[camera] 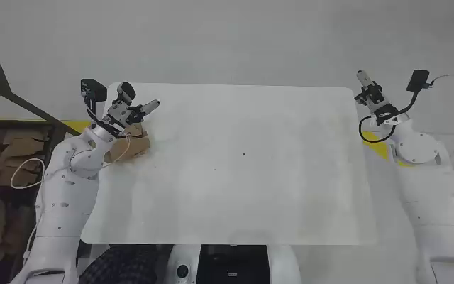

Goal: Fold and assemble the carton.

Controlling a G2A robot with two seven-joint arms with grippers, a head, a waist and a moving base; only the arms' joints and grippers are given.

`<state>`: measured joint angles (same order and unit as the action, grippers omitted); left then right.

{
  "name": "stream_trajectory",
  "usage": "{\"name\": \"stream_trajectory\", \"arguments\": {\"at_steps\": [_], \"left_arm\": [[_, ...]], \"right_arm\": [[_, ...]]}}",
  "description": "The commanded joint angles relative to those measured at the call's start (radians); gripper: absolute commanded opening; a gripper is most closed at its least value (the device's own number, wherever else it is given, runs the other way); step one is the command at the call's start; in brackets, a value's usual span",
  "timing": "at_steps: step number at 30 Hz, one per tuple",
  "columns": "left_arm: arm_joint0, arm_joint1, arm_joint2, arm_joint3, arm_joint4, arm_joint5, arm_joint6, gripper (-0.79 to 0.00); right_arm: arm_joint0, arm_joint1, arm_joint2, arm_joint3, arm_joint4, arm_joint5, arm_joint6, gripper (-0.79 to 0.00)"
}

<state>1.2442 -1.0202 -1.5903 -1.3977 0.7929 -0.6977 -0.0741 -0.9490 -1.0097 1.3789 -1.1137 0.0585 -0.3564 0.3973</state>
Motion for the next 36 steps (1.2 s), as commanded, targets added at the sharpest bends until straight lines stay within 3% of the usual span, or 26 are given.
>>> {"name": "stream_trajectory", "arguments": {"at_steps": [1, 16, 23, 36], "left_arm": [[0.000, 0.000, 0.000, 0.000, 0.000, 0.000, 0.000, 0.000], [0.009, 0.000, -0.004, 0.008, -0.018, 0.016, -0.012, 0.000], [0.005, 0.010, -0.062, 0.094, -0.261, -0.018, -0.144, 0.000], [0.043, 0.048, -0.203, 0.297, -0.854, -0.051, -0.550, 0.000]], "right_arm": [[0.000, 0.000, 0.000, 0.000, 0.000, 0.000, 0.000, 0.000], [0.000, 0.000, 0.000, 0.000, 0.000, 0.000, 0.000, 0.000], [0.000, 0.000, 0.000, 0.000, 0.000, 0.000, 0.000, 0.000], [0.000, 0.000, 0.000, 0.000, 0.000, 0.000, 0.000, 0.000]]}}
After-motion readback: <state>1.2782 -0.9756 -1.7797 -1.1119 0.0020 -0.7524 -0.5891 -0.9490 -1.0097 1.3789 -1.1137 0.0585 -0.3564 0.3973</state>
